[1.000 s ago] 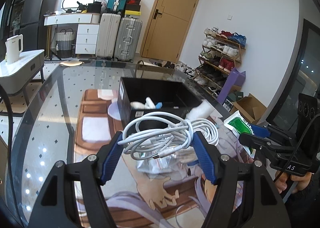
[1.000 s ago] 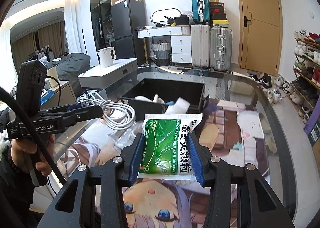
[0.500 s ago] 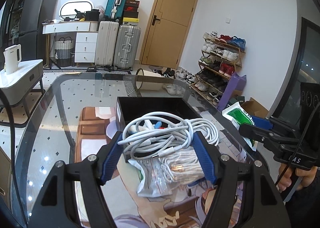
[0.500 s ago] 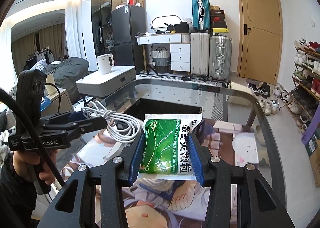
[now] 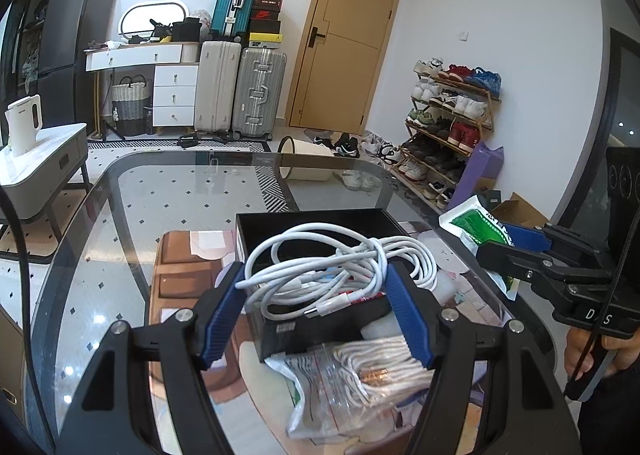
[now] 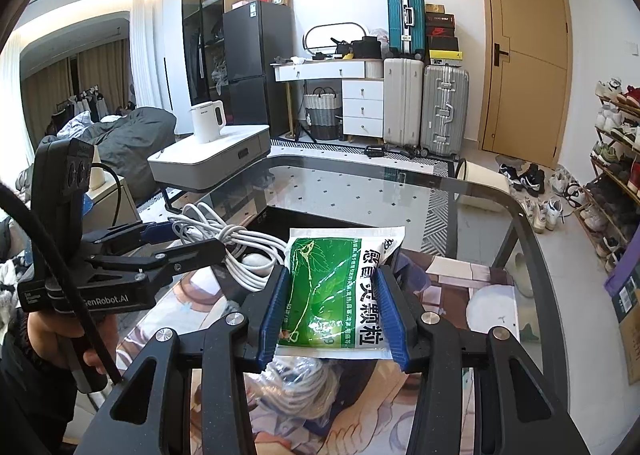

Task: Organize soft objects
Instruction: 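Open the left tool to drop the cable coil into the box while the right tool drops the green packet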

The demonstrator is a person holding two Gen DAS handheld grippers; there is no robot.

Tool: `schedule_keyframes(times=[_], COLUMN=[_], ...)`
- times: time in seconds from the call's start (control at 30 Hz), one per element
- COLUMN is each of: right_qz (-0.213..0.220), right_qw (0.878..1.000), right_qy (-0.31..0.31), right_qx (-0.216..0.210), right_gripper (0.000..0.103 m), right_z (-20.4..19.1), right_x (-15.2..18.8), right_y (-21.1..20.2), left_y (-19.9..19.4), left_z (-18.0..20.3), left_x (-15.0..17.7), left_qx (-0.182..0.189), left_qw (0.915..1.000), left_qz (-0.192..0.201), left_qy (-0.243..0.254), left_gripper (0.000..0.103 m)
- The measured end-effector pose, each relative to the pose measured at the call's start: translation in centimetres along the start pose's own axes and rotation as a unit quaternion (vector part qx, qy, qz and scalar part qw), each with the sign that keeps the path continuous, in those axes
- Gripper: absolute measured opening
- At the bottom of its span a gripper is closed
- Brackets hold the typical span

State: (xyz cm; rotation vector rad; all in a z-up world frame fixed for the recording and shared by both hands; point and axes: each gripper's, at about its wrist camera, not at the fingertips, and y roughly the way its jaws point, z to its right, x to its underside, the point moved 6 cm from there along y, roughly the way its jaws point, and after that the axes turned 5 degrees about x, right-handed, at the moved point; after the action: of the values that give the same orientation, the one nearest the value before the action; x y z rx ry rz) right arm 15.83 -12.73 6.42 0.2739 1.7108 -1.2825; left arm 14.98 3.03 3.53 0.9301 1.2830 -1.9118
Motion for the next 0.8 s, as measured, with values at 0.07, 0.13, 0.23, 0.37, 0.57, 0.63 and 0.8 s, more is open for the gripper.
schedule_keyframes(times=[0.07, 0.13, 0.23, 0.37, 0.57, 0.63, 0.8], right_qz=[-0.003, -0.005, -0.01, -0.019, -0.03, -0.034, -0.042], right_qw=[1.0, 1.0, 1.0, 1.0, 1.0, 0.999, 0.999], right_qy=[0.0, -0.001, -0.002, -0.004, -0.006, -0.007, -0.006], right_qx=[0.0, 0.0, -0.001, -0.003, -0.008, -0.009, -0.012], right_gripper=[0.044, 0.044, 0.044, 0.044, 0.044, 0.044, 0.044], right_z=[0.5, 0.7, 1.1, 1.6, 1.7, 1.6, 1.5], right_x=[-0.4, -0.8, -1.2, -1.6, -1.8, -1.8, -1.8], right_y=[0.7, 1.3, 2.3, 3.7, 5.3, 5.9, 7.1], left_y=[0.7, 1.3, 2.1, 3.3, 4.6, 5.0, 5.9], left_z=[-0.1, -0.2, -0.3, -0.6, -0.9, -1.0, -1.3], left_x=[-0.1, -0.2, -0.4, -0.6, -1.0, -1.1, -1.4], left_qx=[-0.004, -0.006, -0.007, -0.016, -0.025, -0.026, -0.036], left_qw=[1.0, 1.0, 0.9999, 0.9998, 0.9995, 0.9995, 0.999], left_qz=[-0.003, -0.006, -0.011, -0.013, -0.016, -0.017, -0.021], left_qy=[0.003, 0.003, 0.003, 0.005, 0.008, 0.009, 0.014], left_gripper=[0.07, 0.07, 0.07, 0.07, 0.07, 0.07, 0.07])
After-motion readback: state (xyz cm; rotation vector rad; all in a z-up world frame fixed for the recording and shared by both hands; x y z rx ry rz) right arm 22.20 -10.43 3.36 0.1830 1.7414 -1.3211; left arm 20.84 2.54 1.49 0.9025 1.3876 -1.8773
